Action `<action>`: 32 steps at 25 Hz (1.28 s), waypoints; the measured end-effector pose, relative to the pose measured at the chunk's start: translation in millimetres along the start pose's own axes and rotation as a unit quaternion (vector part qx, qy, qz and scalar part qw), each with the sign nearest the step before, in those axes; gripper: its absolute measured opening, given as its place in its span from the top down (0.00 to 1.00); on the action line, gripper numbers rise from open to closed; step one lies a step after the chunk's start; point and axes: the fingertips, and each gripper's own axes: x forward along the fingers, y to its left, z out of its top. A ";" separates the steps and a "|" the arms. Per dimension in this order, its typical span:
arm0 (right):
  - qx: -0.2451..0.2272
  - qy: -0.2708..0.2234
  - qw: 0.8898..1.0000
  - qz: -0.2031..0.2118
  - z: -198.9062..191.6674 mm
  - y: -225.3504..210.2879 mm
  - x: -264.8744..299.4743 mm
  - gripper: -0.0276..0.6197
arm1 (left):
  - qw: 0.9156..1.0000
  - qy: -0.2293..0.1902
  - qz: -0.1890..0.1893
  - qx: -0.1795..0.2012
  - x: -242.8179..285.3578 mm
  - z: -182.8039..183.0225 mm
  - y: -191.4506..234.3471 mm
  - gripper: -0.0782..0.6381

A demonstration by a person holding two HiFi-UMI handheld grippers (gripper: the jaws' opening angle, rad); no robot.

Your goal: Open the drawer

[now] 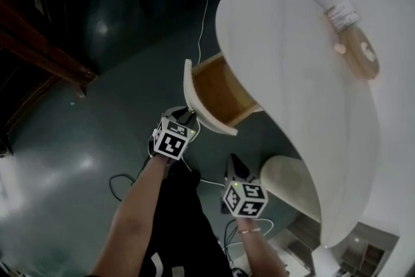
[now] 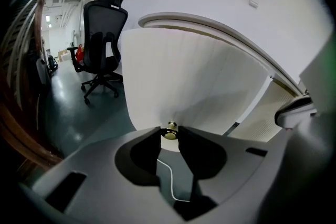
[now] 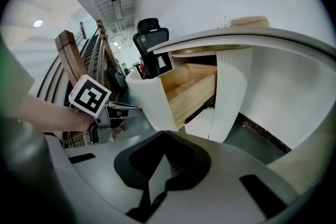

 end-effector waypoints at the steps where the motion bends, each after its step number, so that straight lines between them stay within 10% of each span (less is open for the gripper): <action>1: 0.000 0.000 1.000 0.001 -0.2 0.4 -0.7 0.95 | 1.000 0.003 0.001 -0.002 -0.5 -1.4 0.0 0.75; 32: 0.000 -0.014 1.000 0.009 8.3 26.2 -36.8 0.95 | 0.996 0.059 0.048 -0.051 -92.0 -68.2 -5.5 0.85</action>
